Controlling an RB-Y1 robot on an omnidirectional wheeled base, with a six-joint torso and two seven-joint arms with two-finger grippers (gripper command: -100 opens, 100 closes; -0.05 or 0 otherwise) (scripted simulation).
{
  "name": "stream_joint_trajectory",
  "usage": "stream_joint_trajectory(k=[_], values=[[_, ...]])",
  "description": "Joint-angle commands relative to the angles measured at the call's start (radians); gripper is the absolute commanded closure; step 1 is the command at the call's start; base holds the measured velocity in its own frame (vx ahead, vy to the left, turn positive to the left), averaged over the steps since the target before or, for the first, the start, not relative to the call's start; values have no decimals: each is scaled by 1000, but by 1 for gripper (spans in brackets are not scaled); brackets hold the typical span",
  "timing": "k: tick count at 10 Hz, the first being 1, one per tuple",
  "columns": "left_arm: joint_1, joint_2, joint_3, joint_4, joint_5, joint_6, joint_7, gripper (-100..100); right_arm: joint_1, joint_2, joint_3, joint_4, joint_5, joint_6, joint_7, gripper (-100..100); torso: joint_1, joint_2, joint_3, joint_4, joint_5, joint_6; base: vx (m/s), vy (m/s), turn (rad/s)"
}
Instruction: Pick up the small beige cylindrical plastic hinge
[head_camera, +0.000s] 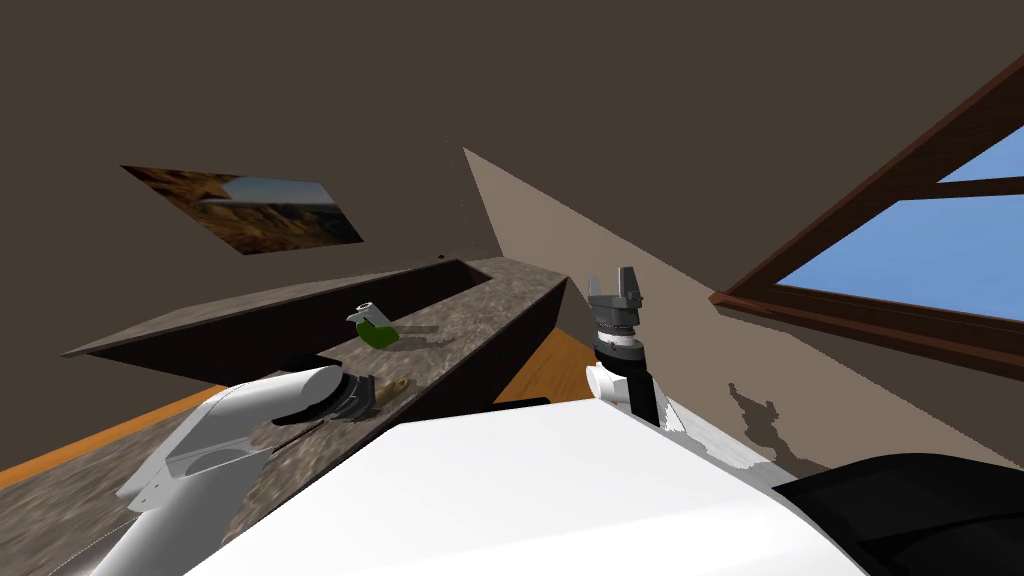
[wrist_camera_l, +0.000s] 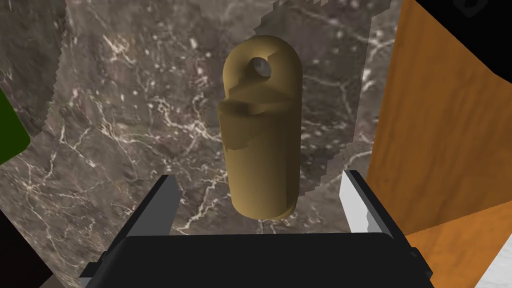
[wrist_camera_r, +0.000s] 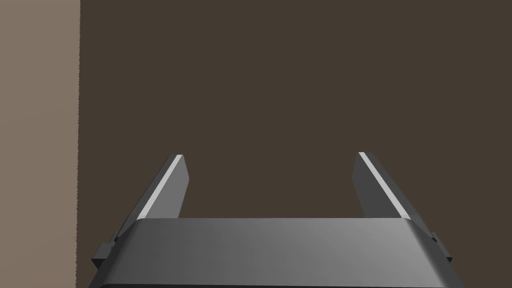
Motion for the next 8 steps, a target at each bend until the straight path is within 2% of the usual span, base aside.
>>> stream_joint_trajectory(k=[1, 2, 3, 4, 7, 8], values=[[5, -1, -2, 6, 5, 30, 11, -100, 0, 0, 0, 0, 0, 0, 0, 0, 0, 0, 0, 0, 0, 0, -5, 6, -17], [0, 1, -2, 5, 3, 20, 8, -100, 0, 0, 0, 0, 0, 0, 0, 0, -1, 0, 0, 0, 0, 0, 0, 0, 0], [0, 1, -2, 5, 4, 24, 9, 0, 0, 0, 0, 0, 0, 0, 0, 0, -1, 0, 0, 0, 0, 0, 0, 0, 0], [-4, -7, -14, 41, -11, -9, -3, -100, 0, 0, 0, 0, 0, 0, 0, 0, -1, 0, 0, 0, 0, 0, -3, -1, -18], [-11, -18, -31, 95, -32, -59, -21, -100, 0, 0, 0, 0, 0, 0, 0, 0, -1, 0, 0, 0, 0, 0, -5, -1, -13], [-12, -13, -26, 83, -25, -44, -15, -100, 0, 0, 0, 0, 0, 0, 0, 0, -1, 0, 0, 0, 0, 0, 0, 0, 0]])
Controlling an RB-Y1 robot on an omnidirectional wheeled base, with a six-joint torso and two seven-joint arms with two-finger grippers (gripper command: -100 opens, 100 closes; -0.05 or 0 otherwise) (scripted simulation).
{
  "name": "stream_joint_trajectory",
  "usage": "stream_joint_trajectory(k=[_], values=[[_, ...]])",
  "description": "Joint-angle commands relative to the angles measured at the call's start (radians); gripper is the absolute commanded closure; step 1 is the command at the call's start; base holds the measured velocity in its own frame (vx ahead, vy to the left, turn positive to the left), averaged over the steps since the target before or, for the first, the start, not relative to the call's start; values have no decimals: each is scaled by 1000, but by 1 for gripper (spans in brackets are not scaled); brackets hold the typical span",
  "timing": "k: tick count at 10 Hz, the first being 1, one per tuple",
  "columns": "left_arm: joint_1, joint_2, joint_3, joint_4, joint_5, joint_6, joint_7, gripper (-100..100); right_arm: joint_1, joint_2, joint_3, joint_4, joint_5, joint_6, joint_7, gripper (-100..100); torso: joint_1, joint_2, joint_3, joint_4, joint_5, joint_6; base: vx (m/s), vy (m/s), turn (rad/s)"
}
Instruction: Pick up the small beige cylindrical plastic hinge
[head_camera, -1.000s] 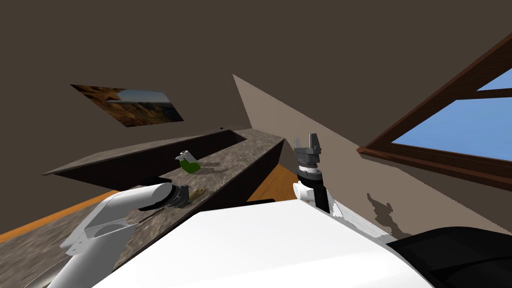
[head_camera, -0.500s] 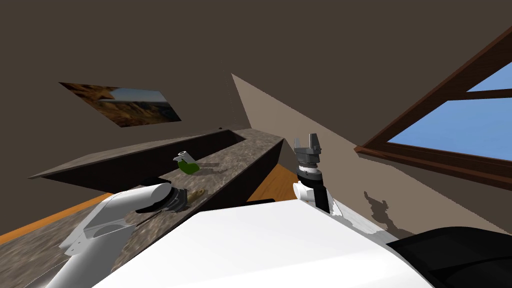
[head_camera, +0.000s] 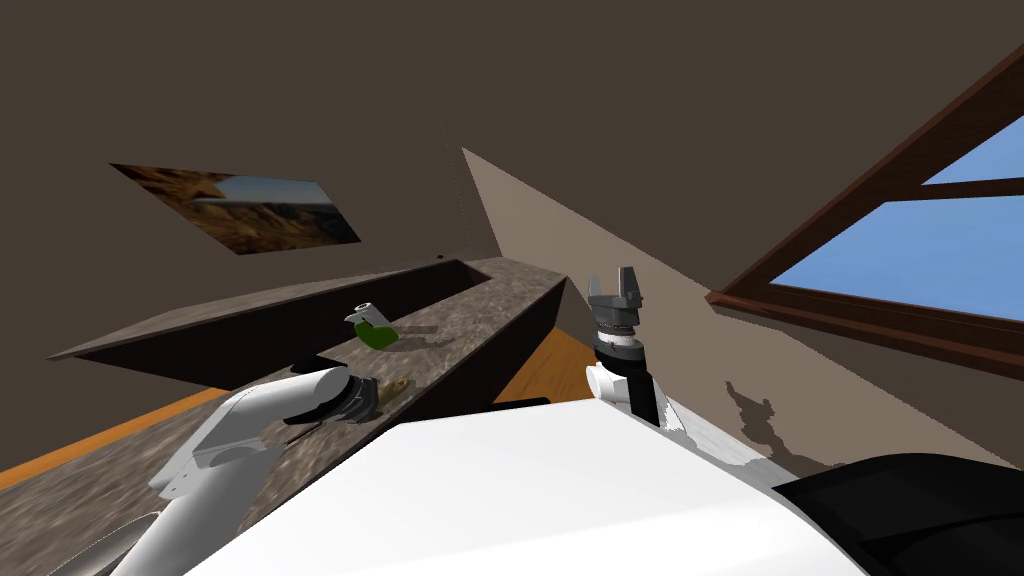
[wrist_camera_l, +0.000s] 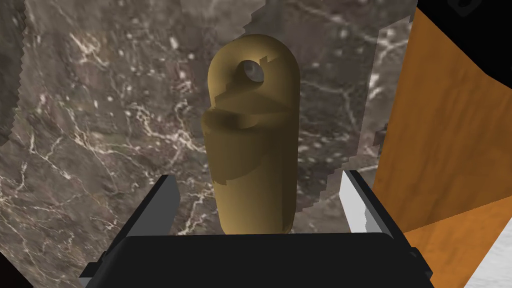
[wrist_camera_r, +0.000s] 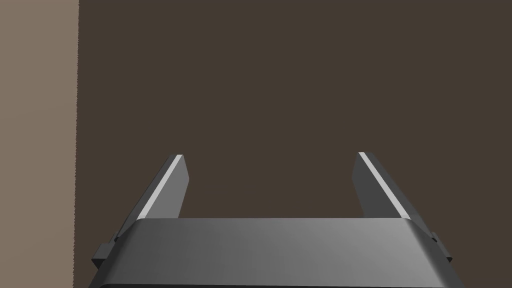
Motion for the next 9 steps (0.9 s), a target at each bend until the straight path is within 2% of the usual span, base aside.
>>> stream_joint_trajectory(k=[1, 5, 6, 7, 9], values=[[0, 0, 0, 0, 0, 0, 0, 100, 0, 0, 0, 0, 0, 0, 0, 0, 0, 0, 0, 0, 0, 0, 0, 0, 0], [-1, 1, 1, -1, 0, 0, 1, 100, 0, 0, 0, 0, 0, 0, 0, 0, 2, 0, -1, -1, 2, 0, 0, 0, 0], [-1, 1, 1, -1, 0, 0, 1, 0, 0, 0, 0, 0, 0, 0, 0, 0, 2, -1, -1, -1, 2, 0, 0, 0, 0], [7, 4, 10, -36, 12, 29, 12, 100, 0, 0, 0, 0, 0, 0, 0, 0, 2, -1, -1, -1, 2, 0, 3, 1, 21], [11, 12, 21, -72, 26, 62, 23, 100, 0, 0, 0, 0, 0, 0, 0, 0, 1, 0, -1, -1, 1, 0, 5, 1, 15]])
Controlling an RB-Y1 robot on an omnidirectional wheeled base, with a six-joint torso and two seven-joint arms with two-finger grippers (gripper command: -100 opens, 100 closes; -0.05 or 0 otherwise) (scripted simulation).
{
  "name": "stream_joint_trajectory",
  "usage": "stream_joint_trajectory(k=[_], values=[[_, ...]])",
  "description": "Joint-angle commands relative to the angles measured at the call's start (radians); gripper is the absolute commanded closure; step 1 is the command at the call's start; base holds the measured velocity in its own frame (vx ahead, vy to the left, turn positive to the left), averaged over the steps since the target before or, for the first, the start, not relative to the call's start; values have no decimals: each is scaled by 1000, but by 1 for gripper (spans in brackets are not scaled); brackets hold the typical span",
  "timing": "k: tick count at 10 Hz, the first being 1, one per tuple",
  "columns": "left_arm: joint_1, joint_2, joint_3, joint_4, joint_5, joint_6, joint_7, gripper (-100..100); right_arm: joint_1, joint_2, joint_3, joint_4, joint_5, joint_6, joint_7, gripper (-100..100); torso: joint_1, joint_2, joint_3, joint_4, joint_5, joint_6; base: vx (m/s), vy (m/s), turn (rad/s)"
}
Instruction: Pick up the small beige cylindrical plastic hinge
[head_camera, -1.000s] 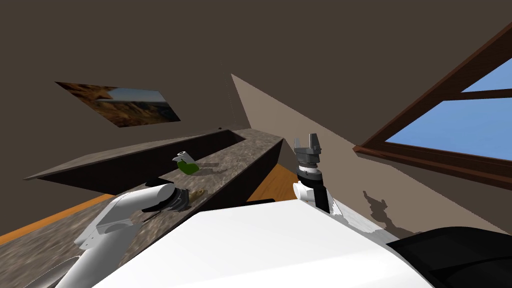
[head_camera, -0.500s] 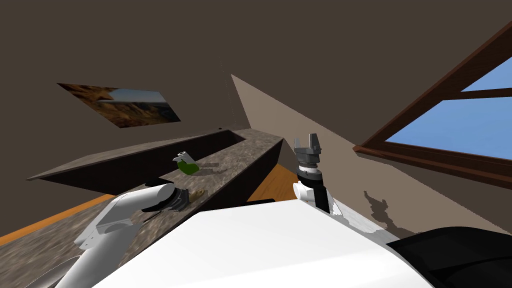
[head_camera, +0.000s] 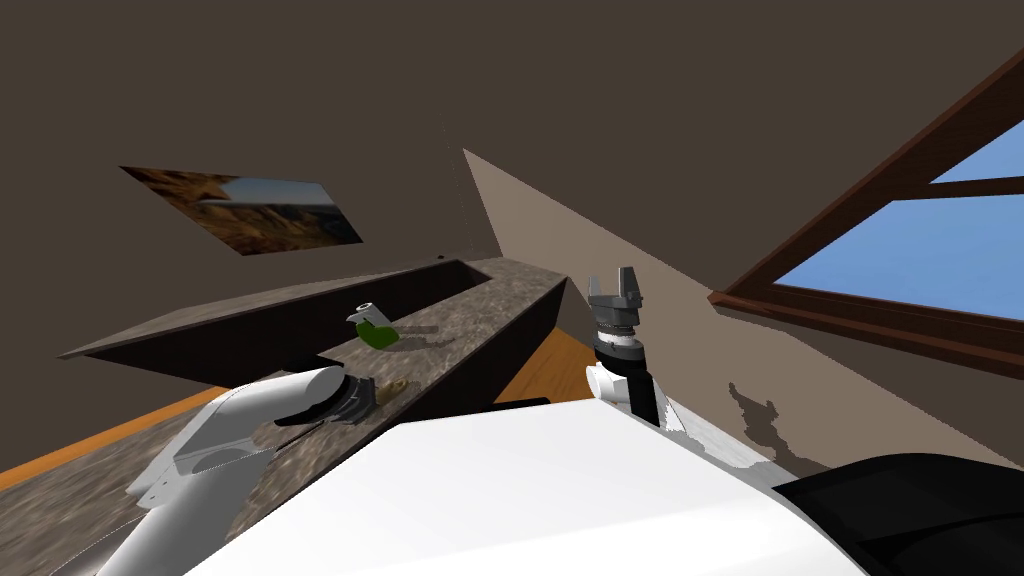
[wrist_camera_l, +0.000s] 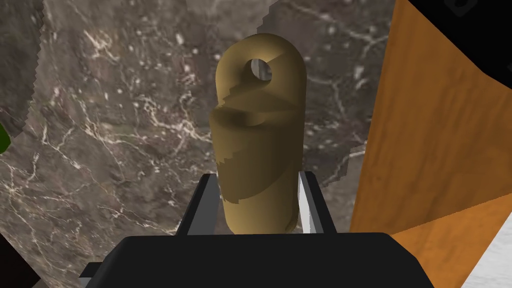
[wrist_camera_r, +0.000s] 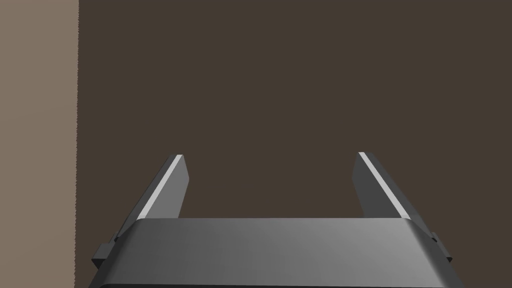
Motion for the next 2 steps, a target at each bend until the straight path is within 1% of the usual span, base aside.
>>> stream_joint_trajectory(k=[1, 2], values=[[0, 0, 0, 0, 0, 0, 0, 100, 0, 0, 0, 0, 0, 0, 0, 0, 0, 0, 0, 0, 0, 0, 0, 0, 0], [0, 1, 1, -2, 1, 4, 1, 0, 0, 0, 0, 0, 0, 0, 0, 0, 0, 0, 0, 0, 0, 0, 0, 0, 0]])
